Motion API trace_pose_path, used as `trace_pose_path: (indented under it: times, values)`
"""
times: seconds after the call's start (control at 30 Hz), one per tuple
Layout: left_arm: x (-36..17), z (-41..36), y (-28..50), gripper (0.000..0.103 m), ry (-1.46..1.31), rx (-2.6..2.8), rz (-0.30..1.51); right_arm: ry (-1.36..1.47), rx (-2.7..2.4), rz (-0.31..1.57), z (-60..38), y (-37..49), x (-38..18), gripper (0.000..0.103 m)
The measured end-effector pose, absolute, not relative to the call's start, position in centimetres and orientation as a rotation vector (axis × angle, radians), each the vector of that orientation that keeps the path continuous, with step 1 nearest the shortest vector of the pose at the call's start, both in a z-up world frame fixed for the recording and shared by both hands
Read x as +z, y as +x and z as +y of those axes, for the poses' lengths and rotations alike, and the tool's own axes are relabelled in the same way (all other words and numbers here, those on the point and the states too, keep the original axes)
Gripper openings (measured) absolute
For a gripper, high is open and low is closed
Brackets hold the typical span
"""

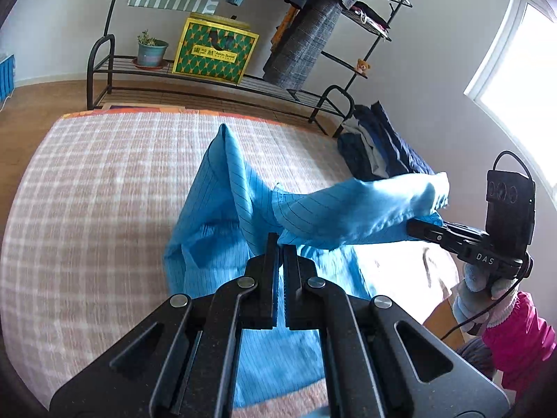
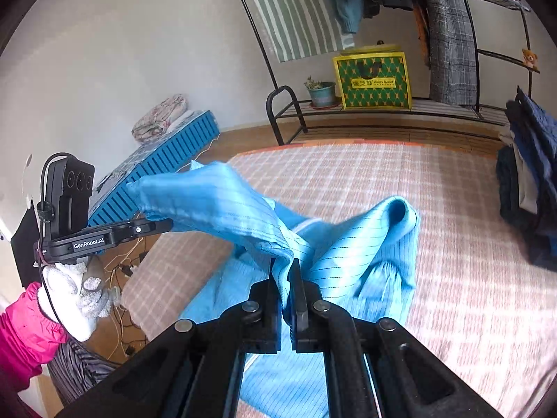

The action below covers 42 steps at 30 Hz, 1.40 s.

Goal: Fold large clothes
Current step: 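Grasp the collar with both tools, lift and fold it over the coat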

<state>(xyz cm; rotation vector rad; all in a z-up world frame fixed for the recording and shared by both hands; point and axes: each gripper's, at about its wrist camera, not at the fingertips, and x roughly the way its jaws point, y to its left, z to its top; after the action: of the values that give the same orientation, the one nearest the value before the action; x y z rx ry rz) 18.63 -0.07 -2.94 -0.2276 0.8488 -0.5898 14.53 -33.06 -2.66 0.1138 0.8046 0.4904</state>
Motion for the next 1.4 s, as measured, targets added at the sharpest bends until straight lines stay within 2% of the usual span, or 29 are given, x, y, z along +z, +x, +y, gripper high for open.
trace_pose_path:
  times: [0.27,0.37,0.43,0.5,0.57,0.6,0.63,0.7,0.97,1.07,1.13,1.17,1.23,1.3,1.4]
  values:
    - [-7.7,-0.2,9.8,0.000,-0.108,-0.595,0.946,0.075,0.507,0.907,-33.0,7.5,-8.0,0.001]
    - [-9.0,0.7,7.3,0.000,-0.094,-0.606,1.012,0.028,0.530,0.960,-32.8,5.4,-8.9,0.010]
    - [-9.2,2.1,5.8,0.001,-0.121,-0.602,1.038,0.030,0.546,0.962,-33.4,4.1,-8.6,0.030]
    - [-8.6,3.9,5.3,0.008,-0.193,-0.606,1.038,0.060,0.569,0.939,-34.3,3.0,-7.7,0.032]
    - [-7.6,5.6,5.6,0.034,-0.249,-0.582,1.006,0.124,0.593,0.905,-35.8,2.6,-6.5,0.034]
    - [-7.1,6.5,6.0,0.040,-0.282,-0.560,0.981,0.163,0.609,0.888,-36.5,2.8,-5.9,0.039]
    - [-6.8,7.2,6.6,0.044,-0.313,-0.544,0.963,0.182,0.606,0.869,-37.3,3.0,-5.4,0.048]
    - [-6.9,8.2,8.5,0.044,-0.364,-0.507,0.974,0.184,0.534,0.843,-38.3,3.6,-4.9,0.056]
    - [-12.8,9.9,16.7,0.045,-0.646,-0.473,1.113,0.481,0.444,0.955,-42.8,10.2,-10.2,0.055]
    - [-15.2,8.9,18.0,0.045,-0.700,-0.503,1.177,0.583,0.479,1.006,-43.1,11.6,-12.9,0.046]
    - [-16.2,8.0,18.5,0.045,-0.700,-0.531,1.208,0.602,0.500,1.026,-42.9,12.1,-14.0,0.036]
    - [-16.5,7.6,18.8,0.033,-0.690,-0.543,1.213,0.605,0.507,1.037,-42.7,12.4,-14.5,0.032]
    - [-16.9,6.8,19.1,0.001,-0.661,-0.557,1.220,0.618,0.517,1.060,-42.3,12.9,-15.2,0.012]
    - [-16.4,6.7,18.8,0.001,-0.675,-0.568,1.197,0.646,0.530,1.048,-42.4,12.8,-15.2,0.006]
    - [-15.5,6.9,17.7,0.001,-0.614,-0.581,1.176,0.599,0.528,1.036,-42.8,12.0,-14.6,0.003]
